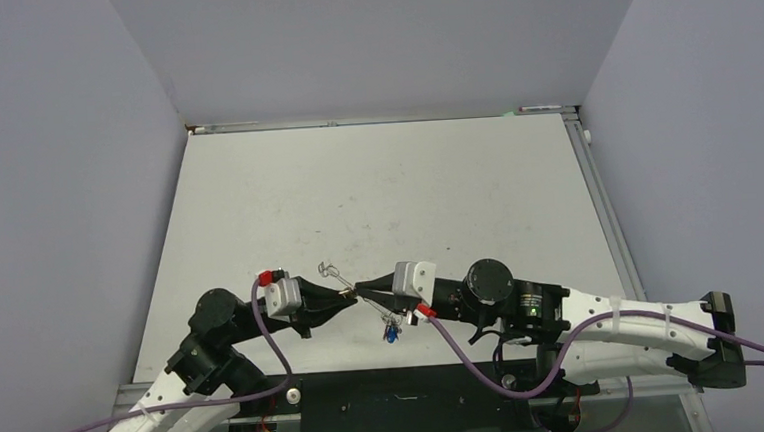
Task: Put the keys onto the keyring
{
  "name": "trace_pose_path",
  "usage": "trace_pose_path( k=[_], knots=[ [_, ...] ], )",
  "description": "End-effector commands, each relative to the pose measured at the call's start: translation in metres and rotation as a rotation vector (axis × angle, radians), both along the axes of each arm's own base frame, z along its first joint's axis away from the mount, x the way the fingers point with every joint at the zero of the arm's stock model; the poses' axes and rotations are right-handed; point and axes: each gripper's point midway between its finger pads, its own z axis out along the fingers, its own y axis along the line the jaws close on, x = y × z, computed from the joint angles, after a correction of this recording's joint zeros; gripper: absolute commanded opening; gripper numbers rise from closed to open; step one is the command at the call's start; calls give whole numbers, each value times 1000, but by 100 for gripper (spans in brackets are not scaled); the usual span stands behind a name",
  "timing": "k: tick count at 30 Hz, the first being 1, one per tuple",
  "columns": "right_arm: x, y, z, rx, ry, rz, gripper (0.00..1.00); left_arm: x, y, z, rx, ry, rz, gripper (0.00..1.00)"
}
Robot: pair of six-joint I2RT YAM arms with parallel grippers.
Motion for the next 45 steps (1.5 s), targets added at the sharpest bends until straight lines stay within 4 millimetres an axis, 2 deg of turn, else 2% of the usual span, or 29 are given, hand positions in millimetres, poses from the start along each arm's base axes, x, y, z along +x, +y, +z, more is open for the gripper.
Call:
trace_pose_path(
  k=[1, 6, 10, 16, 24, 29, 32, 37, 45],
  knots=[
    [-2, 1, 18, 87, -3, 0, 5, 7, 8, 19, -50, -59, 68, 0],
    [7, -9, 11, 88, 8, -61, 5, 8, 12, 21, -42, -67, 90, 0],
    [13, -11, -1, 61, 33, -102, 5, 6, 14, 16, 8, -24, 90, 0],
    [13, -7, -18, 26, 72, -105, 5, 1, 22, 8, 56, 84, 113, 0],
    [15, 2, -42, -11, 94, -110, 6, -10, 31, 8, 138, 249, 127, 0],
    [16, 2, -49, -21, 102, -117, 13, -16, 30, 4, 160, 348, 114, 0],
    [15, 0, -49, -23, 106, -116, 15, -18, 28, 6, 143, 360, 103, 0],
    [19, -5, -50, -25, 112, -143, 26, -17, 26, 5, 158, 369, 99, 0],
    [18, -12, -46, -15, 113, -150, 33, -19, 19, 4, 209, 374, 56, 0]
  ],
)
